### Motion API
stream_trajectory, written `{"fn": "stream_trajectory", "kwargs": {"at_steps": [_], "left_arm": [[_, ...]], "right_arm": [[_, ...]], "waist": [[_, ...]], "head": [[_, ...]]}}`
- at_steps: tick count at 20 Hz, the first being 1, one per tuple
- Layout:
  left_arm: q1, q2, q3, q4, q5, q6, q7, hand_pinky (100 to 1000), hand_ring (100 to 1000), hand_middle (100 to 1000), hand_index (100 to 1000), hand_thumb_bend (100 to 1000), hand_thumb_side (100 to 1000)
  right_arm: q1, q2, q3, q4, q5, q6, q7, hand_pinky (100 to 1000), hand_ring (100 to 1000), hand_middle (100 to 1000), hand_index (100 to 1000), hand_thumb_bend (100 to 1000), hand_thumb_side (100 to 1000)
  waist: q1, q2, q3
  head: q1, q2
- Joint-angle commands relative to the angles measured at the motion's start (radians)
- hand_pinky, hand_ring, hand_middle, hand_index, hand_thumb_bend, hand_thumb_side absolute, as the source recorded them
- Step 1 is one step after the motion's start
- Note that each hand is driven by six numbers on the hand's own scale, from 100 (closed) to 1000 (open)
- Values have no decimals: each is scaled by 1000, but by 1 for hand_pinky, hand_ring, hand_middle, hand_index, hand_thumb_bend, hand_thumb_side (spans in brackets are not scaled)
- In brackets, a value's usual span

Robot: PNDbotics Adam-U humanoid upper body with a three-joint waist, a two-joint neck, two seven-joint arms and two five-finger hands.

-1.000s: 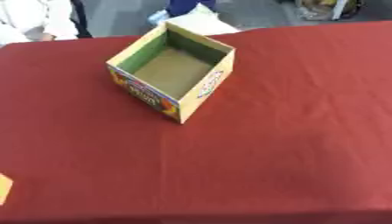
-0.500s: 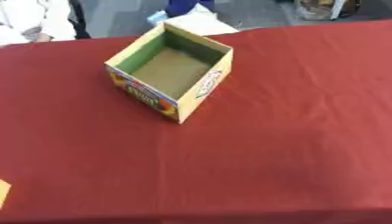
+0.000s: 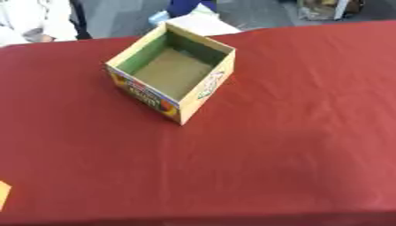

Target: Pick up objects on the table and place them in the box.

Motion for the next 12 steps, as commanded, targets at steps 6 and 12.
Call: {"fn": "stream_trajectory", "kwargs": {"at_steps": [6, 12], "left_arm": [[-14, 33, -4, 8, -15, 2, 26, 913, 944, 925, 984, 262, 556], [-25, 28, -11, 25, -21, 17, 41, 876, 900, 796, 902, 261, 491]], "right_arm": [[-7, -14, -8, -15, -3, 1, 2, 616, 734, 523, 703, 100, 823], [-8, -13, -7, -15, -5, 1, 5, 616, 734, 522, 702, 100, 824]], "waist": [[-1, -6, -4], [-1, -4, -9]], "head": [[-5, 6], [-6, 5]]}}
